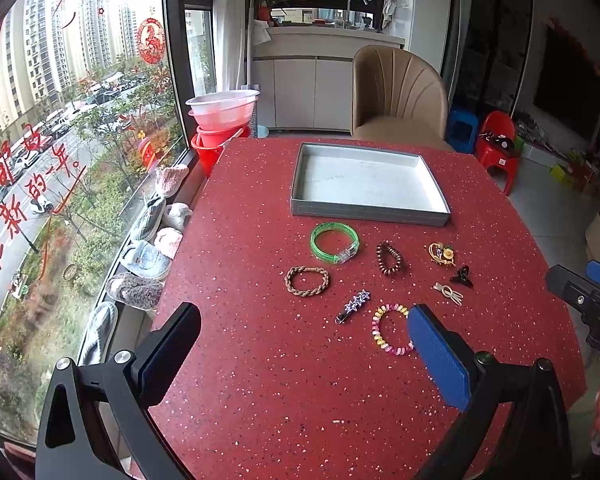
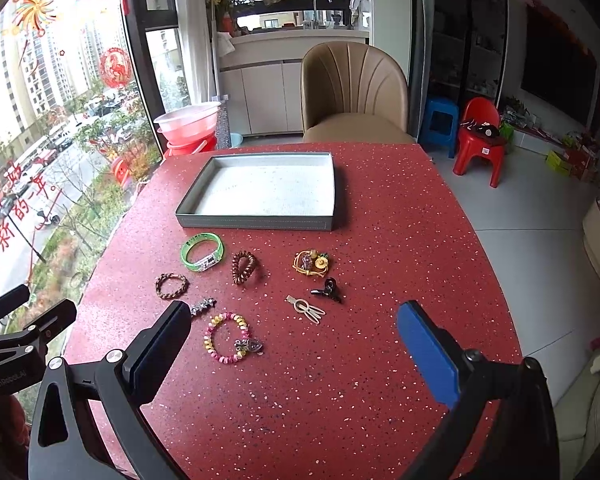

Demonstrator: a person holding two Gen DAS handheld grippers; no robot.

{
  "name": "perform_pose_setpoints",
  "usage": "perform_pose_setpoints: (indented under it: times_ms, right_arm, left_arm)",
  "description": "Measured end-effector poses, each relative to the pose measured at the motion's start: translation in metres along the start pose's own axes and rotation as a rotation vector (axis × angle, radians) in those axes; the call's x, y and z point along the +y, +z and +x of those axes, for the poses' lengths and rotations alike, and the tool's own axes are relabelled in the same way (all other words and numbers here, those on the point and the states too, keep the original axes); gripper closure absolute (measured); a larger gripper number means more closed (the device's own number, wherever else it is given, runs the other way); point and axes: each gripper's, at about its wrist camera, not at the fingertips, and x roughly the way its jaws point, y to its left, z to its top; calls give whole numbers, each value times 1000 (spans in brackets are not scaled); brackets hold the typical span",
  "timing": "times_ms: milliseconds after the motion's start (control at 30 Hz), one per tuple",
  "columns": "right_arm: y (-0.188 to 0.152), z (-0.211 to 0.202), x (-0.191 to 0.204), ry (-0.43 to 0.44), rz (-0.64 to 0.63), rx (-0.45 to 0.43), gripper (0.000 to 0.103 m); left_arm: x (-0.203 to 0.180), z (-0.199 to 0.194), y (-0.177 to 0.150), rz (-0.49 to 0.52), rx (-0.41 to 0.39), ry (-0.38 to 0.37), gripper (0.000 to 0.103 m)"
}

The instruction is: Organize jewelry

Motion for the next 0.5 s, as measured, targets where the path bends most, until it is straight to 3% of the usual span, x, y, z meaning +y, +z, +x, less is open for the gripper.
perform_pose_setpoints:
  times_ms: [500]
  right_arm:
    - [0,-1,-1,2,-5,4,0]
  left_arm:
    - [3,2,-3,-12,8,8,0]
